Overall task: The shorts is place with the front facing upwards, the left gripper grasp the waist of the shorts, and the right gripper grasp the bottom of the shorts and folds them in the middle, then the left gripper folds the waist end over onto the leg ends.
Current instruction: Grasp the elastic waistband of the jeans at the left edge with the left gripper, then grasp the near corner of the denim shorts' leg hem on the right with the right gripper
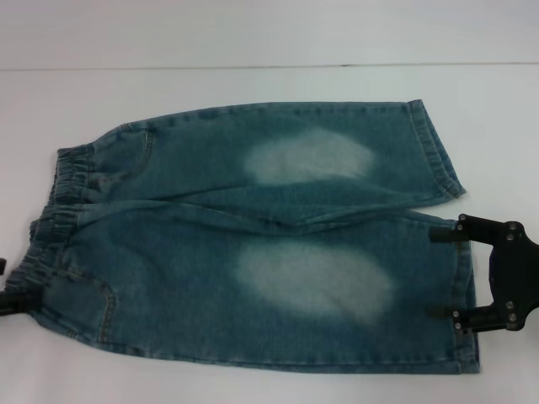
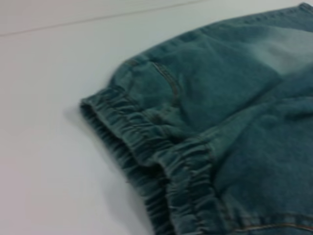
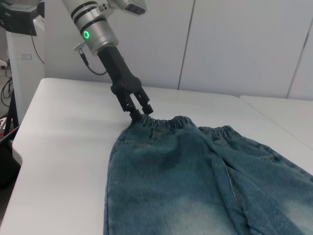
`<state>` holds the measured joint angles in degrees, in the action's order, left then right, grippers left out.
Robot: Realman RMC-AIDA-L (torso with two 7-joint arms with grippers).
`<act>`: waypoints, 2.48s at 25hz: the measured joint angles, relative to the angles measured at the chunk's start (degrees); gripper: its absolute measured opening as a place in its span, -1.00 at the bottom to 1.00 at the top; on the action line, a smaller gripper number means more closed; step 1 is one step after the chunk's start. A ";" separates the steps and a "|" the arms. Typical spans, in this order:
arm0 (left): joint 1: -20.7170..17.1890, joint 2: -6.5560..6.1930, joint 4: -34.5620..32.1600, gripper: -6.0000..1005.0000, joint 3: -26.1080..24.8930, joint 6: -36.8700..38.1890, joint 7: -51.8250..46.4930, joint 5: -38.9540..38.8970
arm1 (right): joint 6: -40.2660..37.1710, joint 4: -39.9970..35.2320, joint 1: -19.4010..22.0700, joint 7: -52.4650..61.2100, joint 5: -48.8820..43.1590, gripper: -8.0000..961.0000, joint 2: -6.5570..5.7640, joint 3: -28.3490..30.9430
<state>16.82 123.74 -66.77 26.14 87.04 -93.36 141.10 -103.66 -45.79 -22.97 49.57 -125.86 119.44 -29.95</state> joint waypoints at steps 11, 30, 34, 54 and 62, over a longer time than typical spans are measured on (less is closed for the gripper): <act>0.35 0.00 1.52 0.55 5.48 0.28 -1.57 1.50 | -0.12 0.00 0.14 0.00 0.01 0.97 0.09 0.08; 1.13 -0.42 0.86 -0.62 5.68 -0.37 -8.05 1.27 | -0.82 -1.35 1.44 3.65 -0.11 0.96 -0.16 1.57; 1.77 -0.29 1.13 -0.81 6.00 -0.80 -8.11 1.52 | -3.75 -8.73 1.94 10.85 -4.08 0.96 -0.29 0.29; 2.12 -0.36 3.07 -0.85 6.21 -2.85 -7.75 1.55 | -9.87 -24.41 -6.45 36.90 -30.34 0.96 -0.14 -15.68; 2.21 -0.35 3.65 -0.84 6.21 -3.09 -7.72 1.55 | -8.40 -22.84 -6.36 40.72 -30.60 0.96 0.18 -21.50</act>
<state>19.03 123.40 -63.12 32.34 83.95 -101.08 142.65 -112.06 -68.63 -29.34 90.29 -156.46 119.62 -51.46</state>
